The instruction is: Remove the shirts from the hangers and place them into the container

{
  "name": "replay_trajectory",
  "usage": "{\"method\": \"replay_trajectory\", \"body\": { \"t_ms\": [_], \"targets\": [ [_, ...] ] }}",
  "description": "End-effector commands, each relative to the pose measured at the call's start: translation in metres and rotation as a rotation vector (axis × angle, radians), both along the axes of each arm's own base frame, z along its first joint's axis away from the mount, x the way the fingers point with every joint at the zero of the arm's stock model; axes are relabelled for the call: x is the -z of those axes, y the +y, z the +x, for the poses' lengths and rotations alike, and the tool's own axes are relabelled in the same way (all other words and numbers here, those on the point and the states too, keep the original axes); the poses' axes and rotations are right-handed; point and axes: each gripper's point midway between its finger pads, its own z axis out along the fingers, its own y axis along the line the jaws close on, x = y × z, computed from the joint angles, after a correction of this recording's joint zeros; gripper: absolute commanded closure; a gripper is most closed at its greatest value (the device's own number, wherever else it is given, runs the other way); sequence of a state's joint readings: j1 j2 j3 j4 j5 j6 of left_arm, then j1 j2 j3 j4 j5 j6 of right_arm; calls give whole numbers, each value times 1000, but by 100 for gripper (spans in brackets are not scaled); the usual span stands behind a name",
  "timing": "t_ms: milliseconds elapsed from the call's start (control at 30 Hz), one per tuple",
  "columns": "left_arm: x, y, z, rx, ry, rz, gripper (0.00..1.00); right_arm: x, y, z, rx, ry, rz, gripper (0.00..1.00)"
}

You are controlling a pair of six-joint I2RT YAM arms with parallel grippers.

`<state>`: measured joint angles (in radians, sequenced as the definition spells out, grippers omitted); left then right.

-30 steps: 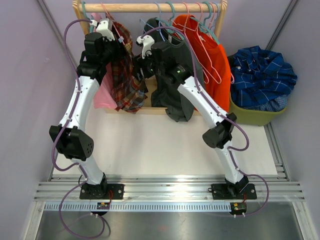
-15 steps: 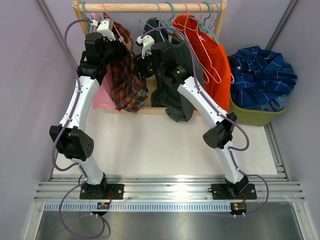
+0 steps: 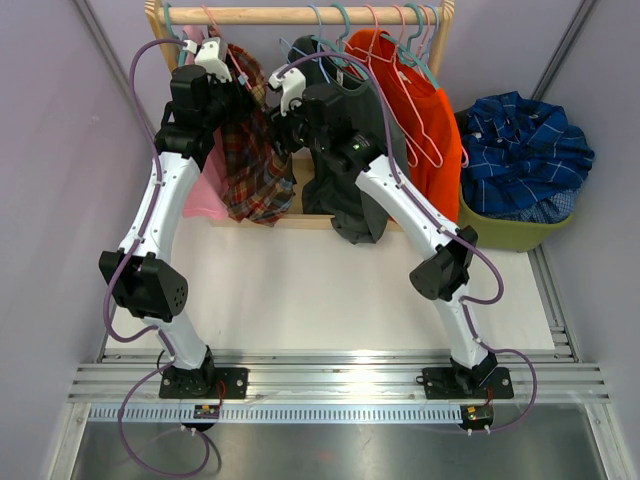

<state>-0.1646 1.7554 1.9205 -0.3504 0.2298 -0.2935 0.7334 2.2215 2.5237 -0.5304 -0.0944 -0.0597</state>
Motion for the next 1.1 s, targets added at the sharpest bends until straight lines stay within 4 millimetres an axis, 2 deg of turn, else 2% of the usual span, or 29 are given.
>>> {"method": "replay_trajectory", "body": {
  "t_ms": [0,167,300,467,567,633,700,833,1000,1033,1067],
  "targets": [
    [-19,-8,-1,36,-50,-14,100,-77,1,-24,-3,-221,59,46],
    [-20,-8,-1,37,-49,-16,100,-80,7,-25,18,-295,-9,45],
    [-19,-8,-2,38,-48,-14,100,-71,9,-18,39,-294,-31,52],
    [-19,-9,-2,39,-46,-16,100,-64,4,-7,104,-318,-75,69],
    [-19,-9,-2,40,-46,-19,100,-55,2,3,145,-329,-107,74],
    [-21,-10,-4,44,-48,-23,100,-50,1,7,162,-334,-129,84],
    [-20,-10,-4,44,-47,-23,100,-43,-1,14,198,-332,-141,100],
    [-24,-8,-10,39,-51,-16,100,-38,-2,16,212,-320,-142,100],
    [-49,-1,-32,18,-90,-20,100,-53,-15,11,248,-335,-110,100],
    [-55,0,-37,16,-100,-26,100,-47,-15,11,249,-325,-113,100],
    [-54,1,-41,7,-94,-30,97,-59,-21,6,251,-336,-93,100]
  ]
}}
